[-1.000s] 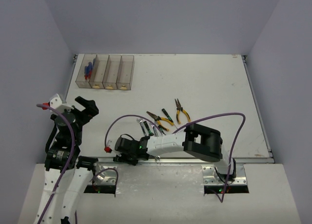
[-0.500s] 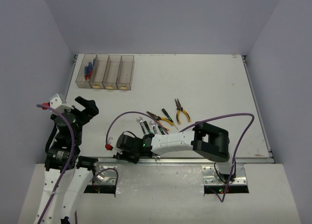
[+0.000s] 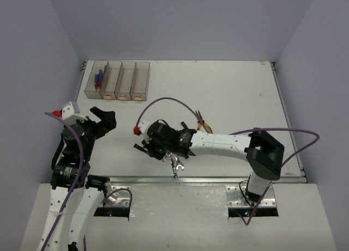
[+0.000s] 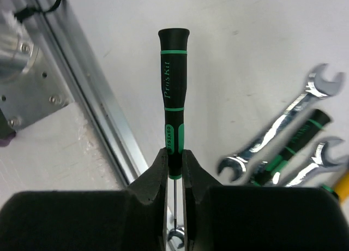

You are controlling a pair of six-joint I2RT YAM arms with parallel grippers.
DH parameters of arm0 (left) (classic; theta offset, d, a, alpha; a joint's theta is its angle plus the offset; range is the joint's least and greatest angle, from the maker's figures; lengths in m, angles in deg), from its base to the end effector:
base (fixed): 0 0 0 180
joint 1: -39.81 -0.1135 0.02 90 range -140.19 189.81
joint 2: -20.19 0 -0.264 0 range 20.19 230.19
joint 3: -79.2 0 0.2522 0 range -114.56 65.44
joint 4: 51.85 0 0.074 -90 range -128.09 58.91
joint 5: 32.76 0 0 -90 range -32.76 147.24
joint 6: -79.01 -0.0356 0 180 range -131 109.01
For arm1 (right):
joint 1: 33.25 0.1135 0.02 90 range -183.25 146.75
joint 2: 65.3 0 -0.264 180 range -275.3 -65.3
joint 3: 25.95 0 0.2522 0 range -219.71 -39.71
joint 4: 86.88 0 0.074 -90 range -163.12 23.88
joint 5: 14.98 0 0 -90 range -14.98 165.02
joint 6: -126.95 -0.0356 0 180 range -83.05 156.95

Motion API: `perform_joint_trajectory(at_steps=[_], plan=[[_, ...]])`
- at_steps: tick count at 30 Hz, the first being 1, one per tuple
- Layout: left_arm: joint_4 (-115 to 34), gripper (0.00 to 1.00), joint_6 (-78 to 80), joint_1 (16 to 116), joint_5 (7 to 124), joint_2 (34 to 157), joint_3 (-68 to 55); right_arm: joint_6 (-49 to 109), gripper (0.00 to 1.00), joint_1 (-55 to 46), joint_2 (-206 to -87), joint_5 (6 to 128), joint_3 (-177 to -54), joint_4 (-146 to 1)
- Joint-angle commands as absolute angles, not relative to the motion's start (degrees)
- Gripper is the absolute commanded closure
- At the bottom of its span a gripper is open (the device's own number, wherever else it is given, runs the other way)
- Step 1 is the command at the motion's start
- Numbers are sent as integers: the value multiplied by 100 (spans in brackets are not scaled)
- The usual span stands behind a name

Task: Sort the tools into containers

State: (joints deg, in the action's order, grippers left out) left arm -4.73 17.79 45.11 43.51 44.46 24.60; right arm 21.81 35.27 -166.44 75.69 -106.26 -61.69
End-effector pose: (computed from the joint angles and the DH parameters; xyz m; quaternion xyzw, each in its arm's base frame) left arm 0.1013 -0.0009 0.3180 -0.2320 0.7658 -0.0817 0.5941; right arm 0.1406 0.3561 0.2040 -0.4145 0.8294 0.2457 0.2826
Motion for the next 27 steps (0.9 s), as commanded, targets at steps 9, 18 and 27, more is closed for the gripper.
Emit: perform_joint_trajectory(at_steps=[9, 18, 27], plan=[[-6740, 0, 4309, 4579, 9693, 5444, 4527, 1202, 100, 2186, -15193, 6638, -10710, -6126], [-8161, 4, 4833, 4990, 9225, 5866, 4821, 1041, 100, 2124, -14630, 6424, -10651, -6228], [-8311, 22, 4679, 5813, 8701, 6314, 4871, 1057, 100, 2124, -14485, 6453, -10684, -6354]])
